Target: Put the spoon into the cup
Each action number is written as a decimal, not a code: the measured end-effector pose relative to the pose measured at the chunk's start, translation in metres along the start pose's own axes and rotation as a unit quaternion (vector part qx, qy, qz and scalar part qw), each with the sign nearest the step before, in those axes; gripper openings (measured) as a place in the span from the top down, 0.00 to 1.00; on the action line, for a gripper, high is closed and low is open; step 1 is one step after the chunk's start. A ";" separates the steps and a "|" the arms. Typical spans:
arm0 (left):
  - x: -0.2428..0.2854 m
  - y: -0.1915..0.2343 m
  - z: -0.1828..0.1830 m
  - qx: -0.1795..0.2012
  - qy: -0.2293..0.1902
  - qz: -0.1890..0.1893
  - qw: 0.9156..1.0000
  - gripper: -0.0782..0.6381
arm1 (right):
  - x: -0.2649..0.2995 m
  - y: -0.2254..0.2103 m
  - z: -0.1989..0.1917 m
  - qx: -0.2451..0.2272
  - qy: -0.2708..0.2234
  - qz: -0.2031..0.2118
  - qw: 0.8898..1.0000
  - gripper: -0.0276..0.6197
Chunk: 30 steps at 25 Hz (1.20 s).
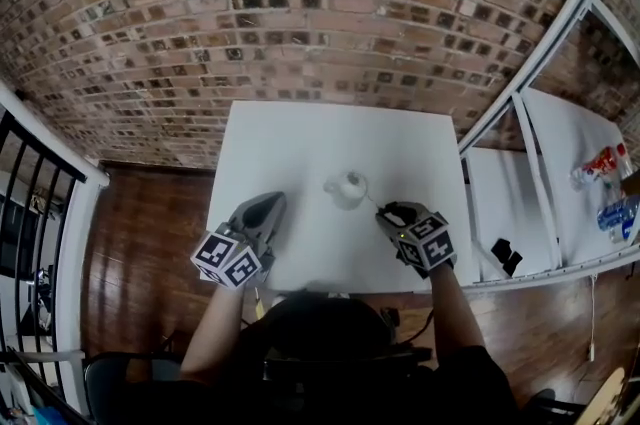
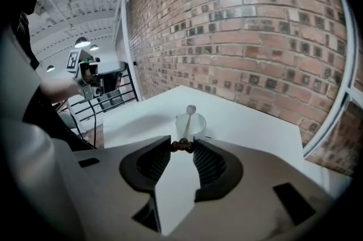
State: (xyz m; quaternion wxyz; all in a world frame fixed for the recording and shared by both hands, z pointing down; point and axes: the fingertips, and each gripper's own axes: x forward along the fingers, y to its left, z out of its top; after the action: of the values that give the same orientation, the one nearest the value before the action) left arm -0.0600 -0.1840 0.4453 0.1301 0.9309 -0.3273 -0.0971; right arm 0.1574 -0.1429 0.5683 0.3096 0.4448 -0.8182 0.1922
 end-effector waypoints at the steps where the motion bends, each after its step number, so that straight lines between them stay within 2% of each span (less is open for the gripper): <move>1: -0.001 0.001 0.001 0.000 -0.002 0.002 1.000 0.88 | 0.004 0.001 -0.001 -0.005 0.011 0.001 1.000 0.76; 13: -0.019 0.008 0.006 0.003 -0.009 0.025 1.000 0.89 | 0.027 -0.003 -0.005 -0.024 0.105 0.019 0.994 0.75; 30: -0.036 0.023 0.019 0.019 -0.024 0.066 0.997 0.89 | 0.069 -0.012 0.003 -0.058 0.144 0.024 0.988 0.75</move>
State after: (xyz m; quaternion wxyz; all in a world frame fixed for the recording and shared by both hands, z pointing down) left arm -0.1066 -0.1818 0.4380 0.1102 0.9071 -0.3926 -0.1045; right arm 0.1376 -0.1930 0.6132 0.4446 0.3741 -0.7853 0.2137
